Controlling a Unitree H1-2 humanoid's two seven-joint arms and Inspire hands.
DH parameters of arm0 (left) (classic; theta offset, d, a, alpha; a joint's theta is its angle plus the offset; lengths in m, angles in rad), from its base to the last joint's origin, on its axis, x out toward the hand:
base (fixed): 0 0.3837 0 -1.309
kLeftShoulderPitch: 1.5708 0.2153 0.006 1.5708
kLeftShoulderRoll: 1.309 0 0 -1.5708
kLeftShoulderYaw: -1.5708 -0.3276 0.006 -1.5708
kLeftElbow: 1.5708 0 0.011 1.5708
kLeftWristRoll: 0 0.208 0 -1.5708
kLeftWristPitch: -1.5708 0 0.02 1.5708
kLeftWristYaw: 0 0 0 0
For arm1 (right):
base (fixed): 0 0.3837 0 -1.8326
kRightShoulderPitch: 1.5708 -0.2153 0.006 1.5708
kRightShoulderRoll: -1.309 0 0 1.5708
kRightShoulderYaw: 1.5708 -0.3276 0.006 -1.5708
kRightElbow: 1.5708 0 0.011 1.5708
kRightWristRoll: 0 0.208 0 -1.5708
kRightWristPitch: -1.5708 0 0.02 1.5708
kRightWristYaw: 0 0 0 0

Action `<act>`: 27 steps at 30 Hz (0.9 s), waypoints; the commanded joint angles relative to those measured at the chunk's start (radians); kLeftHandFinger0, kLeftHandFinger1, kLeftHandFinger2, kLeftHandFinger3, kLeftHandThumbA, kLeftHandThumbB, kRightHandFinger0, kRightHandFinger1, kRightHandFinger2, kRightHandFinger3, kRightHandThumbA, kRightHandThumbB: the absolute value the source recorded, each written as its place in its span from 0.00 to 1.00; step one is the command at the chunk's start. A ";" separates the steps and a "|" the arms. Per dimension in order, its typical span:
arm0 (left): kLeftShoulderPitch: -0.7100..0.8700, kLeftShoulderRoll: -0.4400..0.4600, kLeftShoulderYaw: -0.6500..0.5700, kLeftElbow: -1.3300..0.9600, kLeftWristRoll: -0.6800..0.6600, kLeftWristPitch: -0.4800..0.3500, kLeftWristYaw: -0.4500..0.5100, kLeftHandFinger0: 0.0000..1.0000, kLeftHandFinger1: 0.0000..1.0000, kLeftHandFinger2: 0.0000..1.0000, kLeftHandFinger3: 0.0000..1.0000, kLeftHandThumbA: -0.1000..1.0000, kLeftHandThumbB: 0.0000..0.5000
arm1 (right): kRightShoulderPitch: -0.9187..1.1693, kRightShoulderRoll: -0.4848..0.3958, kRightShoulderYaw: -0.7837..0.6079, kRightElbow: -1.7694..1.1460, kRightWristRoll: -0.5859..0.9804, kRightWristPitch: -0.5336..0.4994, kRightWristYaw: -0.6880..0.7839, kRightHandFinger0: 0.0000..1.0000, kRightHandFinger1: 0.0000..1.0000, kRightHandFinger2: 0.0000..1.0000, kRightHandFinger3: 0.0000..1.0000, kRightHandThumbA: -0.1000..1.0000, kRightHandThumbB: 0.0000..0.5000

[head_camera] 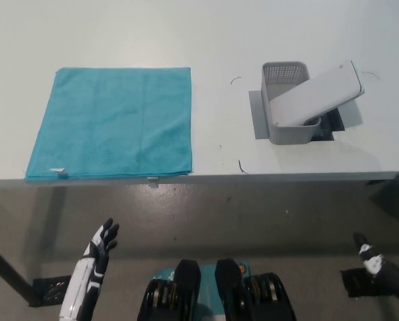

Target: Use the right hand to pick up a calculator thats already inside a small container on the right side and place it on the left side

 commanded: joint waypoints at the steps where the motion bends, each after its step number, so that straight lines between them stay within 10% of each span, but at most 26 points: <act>1: -0.015 0.006 0.003 -0.041 -0.004 -0.063 0.013 1.00 1.00 1.00 1.00 1.00 0.06 | -0.073 -0.041 -0.038 -0.130 -0.207 0.046 0.010 1.00 1.00 1.00 1.00 0.76 0.50; 13: -0.013 0.012 0.019 -0.018 -0.013 -0.074 0.019 1.00 1.00 1.00 1.00 1.00 0.13 | -0.433 -0.209 0.033 -0.111 -0.609 0.348 0.343 1.00 1.00 1.00 1.00 0.67 0.98; 27: 0.004 0.009 0.017 -0.005 0.015 -0.078 0.030 1.00 1.00 1.00 1.00 1.00 0.12 | -0.675 -0.263 0.200 0.215 -0.833 0.463 0.475 1.00 1.00 1.00 1.00 0.83 1.00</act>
